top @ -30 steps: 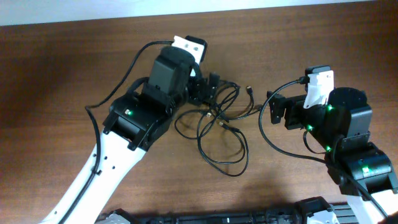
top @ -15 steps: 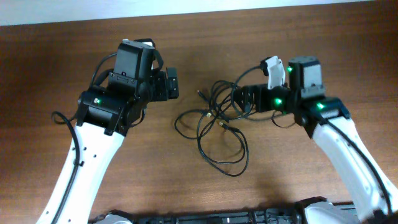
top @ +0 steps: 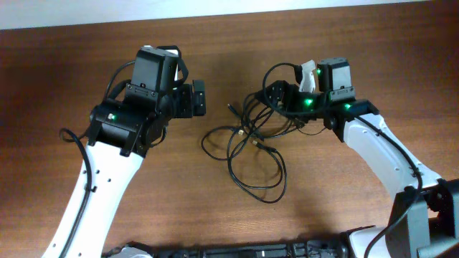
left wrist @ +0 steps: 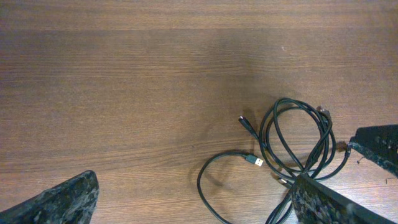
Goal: Untangle cables
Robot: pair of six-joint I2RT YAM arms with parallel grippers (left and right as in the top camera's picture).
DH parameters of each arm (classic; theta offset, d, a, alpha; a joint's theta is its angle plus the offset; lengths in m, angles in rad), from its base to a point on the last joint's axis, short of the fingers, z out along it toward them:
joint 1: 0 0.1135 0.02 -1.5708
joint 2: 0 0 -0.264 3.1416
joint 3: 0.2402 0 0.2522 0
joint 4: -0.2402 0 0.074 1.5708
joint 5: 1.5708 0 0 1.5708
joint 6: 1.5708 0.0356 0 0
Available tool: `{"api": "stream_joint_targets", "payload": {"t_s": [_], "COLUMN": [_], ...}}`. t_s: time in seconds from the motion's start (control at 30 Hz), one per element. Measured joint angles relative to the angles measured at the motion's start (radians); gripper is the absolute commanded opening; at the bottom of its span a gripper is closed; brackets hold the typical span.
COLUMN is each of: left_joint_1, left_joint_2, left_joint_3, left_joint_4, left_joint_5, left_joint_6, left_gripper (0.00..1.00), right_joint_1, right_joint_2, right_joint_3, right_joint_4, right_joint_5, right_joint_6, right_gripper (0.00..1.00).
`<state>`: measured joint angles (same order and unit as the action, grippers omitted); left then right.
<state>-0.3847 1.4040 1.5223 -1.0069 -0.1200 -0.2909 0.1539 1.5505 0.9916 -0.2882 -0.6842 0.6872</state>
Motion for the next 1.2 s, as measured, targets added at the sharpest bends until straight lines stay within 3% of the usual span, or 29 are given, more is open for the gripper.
{"api": "stream_joint_targets", "payload": {"t_s": [0.4, 0.57, 0.77, 0.93, 1.2], "left_joint_1": [0.0, 0.0, 0.0, 0.0, 0.0], "left_joint_2": [0.0, 0.0, 0.0, 0.0, 0.0], "left_joint_3": [0.0, 0.0, 0.0, 0.0, 0.0], "left_joint_4": [0.0, 0.0, 0.0, 0.0, 0.0], "left_joint_5": [0.0, 0.0, 0.0, 0.0, 0.0], "left_joint_6": [0.0, 0.0, 0.0, 0.0, 0.0], "left_gripper": [0.99, 0.99, 0.99, 0.99, 0.99], "right_joint_1": [0.054, 0.064, 0.064, 0.064, 0.067], "right_joint_2": [0.001, 0.006, 0.088, 0.1, 0.1], "right_joint_3": [0.0, 0.0, 0.0, -0.001, -0.001], "right_joint_4": [-0.009, -0.01, 0.026, 0.151, 0.151], "right_joint_5": [0.18, 0.24, 0.253, 0.253, 0.25], "right_joint_6": [0.051, 0.148, 0.278, 0.305, 0.377], "right_gripper": [0.94, 0.94, 0.93, 0.94, 0.93]}}
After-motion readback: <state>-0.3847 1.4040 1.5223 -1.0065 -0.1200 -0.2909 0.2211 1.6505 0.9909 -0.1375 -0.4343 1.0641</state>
